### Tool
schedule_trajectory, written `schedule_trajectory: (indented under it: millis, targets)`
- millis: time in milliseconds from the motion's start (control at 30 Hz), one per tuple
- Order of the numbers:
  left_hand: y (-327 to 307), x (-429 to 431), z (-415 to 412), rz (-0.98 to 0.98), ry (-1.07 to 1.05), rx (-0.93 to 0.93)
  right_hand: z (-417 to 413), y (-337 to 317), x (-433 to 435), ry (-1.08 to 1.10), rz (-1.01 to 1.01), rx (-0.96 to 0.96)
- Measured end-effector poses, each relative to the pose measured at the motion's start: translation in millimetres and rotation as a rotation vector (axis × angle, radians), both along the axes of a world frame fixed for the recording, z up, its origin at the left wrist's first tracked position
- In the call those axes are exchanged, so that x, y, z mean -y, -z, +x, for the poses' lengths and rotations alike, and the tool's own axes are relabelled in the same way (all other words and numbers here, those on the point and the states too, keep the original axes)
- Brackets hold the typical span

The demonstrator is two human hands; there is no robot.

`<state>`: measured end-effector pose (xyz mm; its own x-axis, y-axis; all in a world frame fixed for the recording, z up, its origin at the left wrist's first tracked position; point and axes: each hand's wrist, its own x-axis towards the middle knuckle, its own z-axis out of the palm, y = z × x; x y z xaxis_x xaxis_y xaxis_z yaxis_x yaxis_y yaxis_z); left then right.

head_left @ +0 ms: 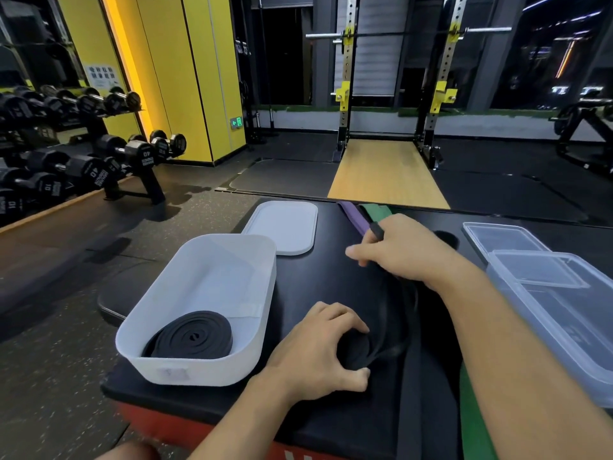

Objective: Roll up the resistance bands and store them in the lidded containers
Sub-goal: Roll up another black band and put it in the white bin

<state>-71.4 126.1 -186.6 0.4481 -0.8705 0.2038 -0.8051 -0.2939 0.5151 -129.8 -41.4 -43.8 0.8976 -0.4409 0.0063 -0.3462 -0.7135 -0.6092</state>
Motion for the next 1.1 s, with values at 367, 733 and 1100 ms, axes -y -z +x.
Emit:
schedule_trajectory:
  millis: [367,733,1100]
  targets:
    - [-1,0,0,0.0,0.004,0.007,12,13,10,0.215,-0.25,0.388]
    - [1,0,0,-0.006,0.007,0.001,4,-11,7,0.242,0.469,0.397]
    - [-1,0,-1,0.005,0.006,0.002,21,16,21,0.169,0.098,0.356]
